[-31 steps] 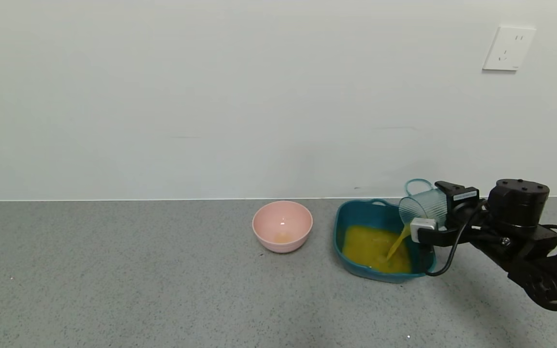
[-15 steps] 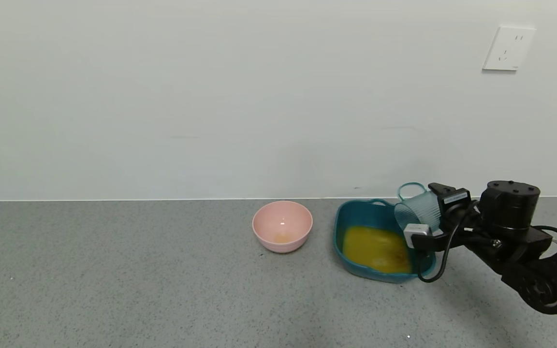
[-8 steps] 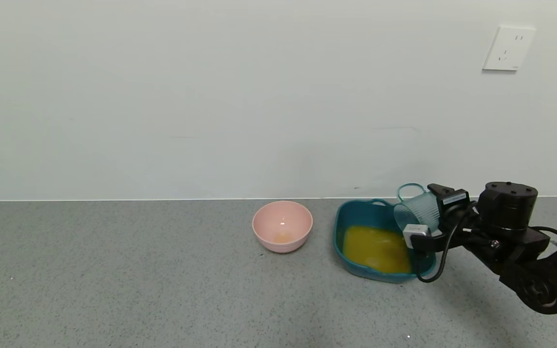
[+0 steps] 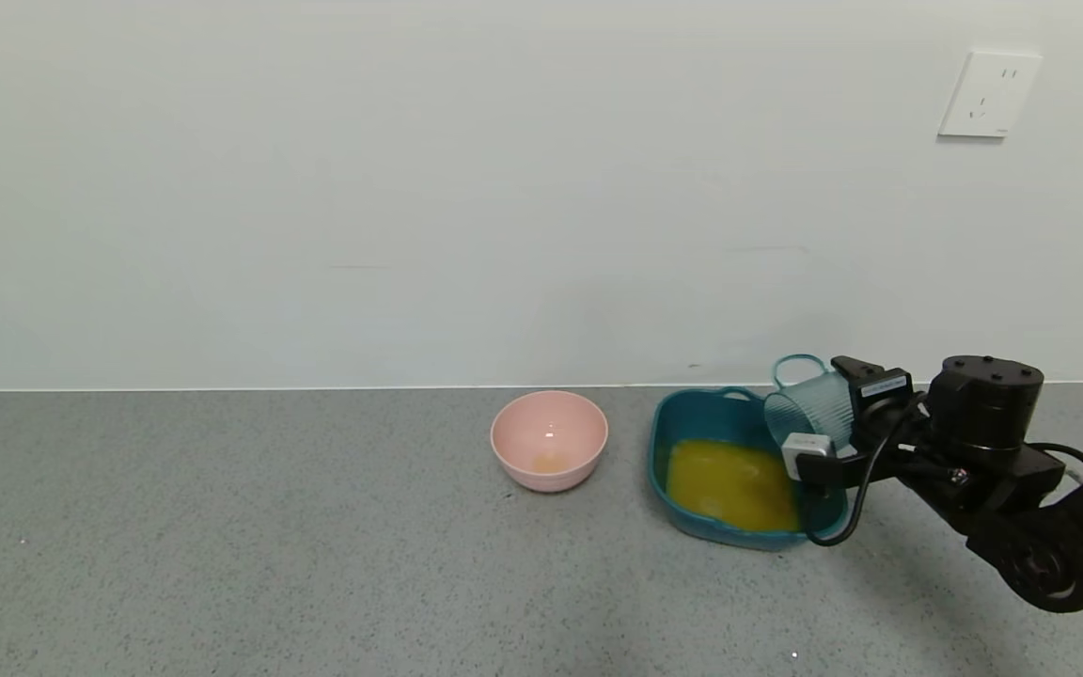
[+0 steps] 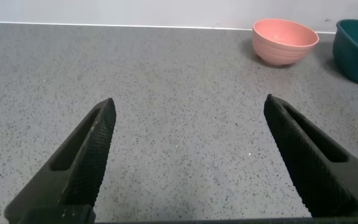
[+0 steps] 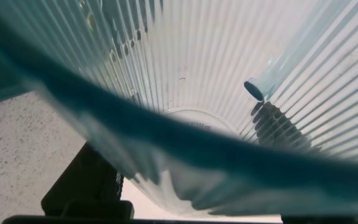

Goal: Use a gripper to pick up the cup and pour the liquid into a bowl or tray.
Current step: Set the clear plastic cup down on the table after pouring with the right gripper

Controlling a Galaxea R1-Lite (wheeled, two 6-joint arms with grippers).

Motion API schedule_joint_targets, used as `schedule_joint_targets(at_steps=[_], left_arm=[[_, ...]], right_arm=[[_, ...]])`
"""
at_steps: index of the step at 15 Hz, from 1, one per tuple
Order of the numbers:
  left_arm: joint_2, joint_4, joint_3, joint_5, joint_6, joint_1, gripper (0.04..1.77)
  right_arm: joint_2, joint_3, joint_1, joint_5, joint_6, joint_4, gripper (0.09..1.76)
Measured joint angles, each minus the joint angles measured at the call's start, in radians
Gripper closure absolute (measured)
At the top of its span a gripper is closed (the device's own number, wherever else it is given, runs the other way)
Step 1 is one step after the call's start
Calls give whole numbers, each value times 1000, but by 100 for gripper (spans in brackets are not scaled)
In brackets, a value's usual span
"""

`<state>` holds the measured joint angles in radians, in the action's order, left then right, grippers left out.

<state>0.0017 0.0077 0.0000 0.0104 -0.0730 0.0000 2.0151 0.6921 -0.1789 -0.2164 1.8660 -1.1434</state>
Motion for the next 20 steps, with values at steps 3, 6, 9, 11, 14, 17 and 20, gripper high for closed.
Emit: schedule_joint_targets(at_steps=[3,6,9,11,14,17,20], left_arm=[[0,0,0,0,0,0,9],[0,0,0,0,0,0,9],[0,0,0,0,0,0,9],[0,0,0,0,0,0,9],[0,0,0,0,0,0,9],[0,0,0,0,0,0,9],[0,0,0,0,0,0,9]], right_arm=[[5,-4,0,0,-77,-7,52],[7,-21,-1,0,-163,-27,52],[7,-48,0,-2,-286,-70,52],[7,-78,2,-2,-380,-112,52],[7,-132,29,-2,-492,-186,52],[8,-175,48,-4,-671,-231,52],[9,-196,53,-40,-879,-240,52]])
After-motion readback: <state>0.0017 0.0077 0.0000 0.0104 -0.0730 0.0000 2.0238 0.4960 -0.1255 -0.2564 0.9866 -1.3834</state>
